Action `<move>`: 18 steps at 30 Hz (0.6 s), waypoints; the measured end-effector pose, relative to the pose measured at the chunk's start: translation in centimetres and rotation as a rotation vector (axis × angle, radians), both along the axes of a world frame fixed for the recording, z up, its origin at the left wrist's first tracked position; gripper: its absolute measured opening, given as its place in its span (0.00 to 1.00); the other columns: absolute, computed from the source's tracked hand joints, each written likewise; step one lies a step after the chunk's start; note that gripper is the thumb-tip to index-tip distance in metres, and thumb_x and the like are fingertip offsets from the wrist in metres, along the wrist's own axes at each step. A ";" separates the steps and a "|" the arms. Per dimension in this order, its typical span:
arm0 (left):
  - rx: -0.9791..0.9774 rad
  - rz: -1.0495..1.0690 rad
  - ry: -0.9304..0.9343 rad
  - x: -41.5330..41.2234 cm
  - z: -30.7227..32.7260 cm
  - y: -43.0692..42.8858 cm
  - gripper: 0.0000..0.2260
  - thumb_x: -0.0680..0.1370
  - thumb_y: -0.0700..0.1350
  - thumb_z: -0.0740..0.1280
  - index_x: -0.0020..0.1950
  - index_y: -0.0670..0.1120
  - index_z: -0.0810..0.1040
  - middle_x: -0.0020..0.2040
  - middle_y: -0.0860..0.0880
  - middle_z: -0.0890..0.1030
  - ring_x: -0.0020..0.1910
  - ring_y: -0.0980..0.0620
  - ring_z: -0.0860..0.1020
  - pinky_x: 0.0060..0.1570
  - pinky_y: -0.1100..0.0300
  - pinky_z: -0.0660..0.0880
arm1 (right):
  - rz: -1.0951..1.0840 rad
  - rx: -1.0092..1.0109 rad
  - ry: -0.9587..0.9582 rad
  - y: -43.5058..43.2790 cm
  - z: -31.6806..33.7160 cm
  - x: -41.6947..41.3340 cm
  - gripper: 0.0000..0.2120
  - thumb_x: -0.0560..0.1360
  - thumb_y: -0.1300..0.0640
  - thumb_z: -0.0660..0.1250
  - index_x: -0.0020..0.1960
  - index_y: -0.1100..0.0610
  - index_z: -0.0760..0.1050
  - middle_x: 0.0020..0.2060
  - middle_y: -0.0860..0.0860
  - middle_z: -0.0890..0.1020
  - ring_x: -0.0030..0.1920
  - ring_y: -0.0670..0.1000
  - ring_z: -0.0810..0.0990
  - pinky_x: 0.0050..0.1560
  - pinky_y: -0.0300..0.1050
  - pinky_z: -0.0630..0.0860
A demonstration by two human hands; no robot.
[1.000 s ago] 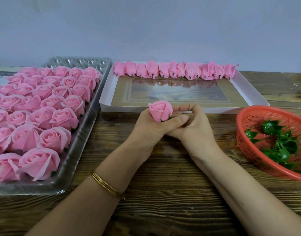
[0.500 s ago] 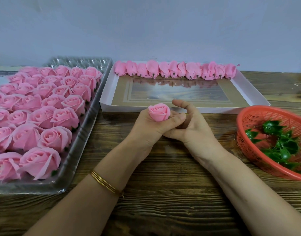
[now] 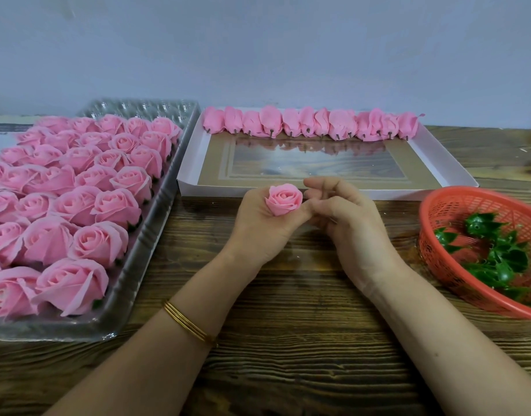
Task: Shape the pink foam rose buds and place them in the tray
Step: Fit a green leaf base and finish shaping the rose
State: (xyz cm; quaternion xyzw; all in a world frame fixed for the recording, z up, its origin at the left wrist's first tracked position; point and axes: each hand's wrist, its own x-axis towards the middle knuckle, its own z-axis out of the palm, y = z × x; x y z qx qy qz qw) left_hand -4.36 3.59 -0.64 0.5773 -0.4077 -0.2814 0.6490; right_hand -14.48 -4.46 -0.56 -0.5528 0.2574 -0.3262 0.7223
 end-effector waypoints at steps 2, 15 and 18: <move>0.022 -0.030 -0.037 0.0 -0.2 -0.1 0.12 0.75 0.38 0.71 0.33 0.50 0.78 0.26 0.55 0.76 0.28 0.61 0.73 0.33 0.70 0.71 | 0.011 0.021 -0.061 0.0 0.1 -0.1 0.14 0.68 0.63 0.67 0.53 0.61 0.79 0.45 0.58 0.78 0.42 0.49 0.81 0.41 0.38 0.77; 0.109 -0.114 -0.018 -0.1 -0.4 -0.1 0.07 0.77 0.38 0.69 0.54 0.39 0.82 0.50 0.42 0.85 0.53 0.43 0.82 0.57 0.44 0.77 | 0.101 -0.078 -0.103 0.8 0.5 -0.2 0.13 0.67 0.57 0.71 0.50 0.60 0.80 0.43 0.53 0.82 0.50 0.54 0.79 0.61 0.54 0.73; 0.102 -0.124 -0.022 -0.1 -0.5 -0.3 0.06 0.77 0.38 0.69 0.53 0.41 0.83 0.49 0.44 0.85 0.52 0.45 0.82 0.58 0.45 0.77 | 0.095 -0.085 -0.107 0.9 0.6 -0.2 0.14 0.65 0.57 0.72 0.49 0.60 0.81 0.43 0.55 0.82 0.50 0.55 0.79 0.62 0.54 0.74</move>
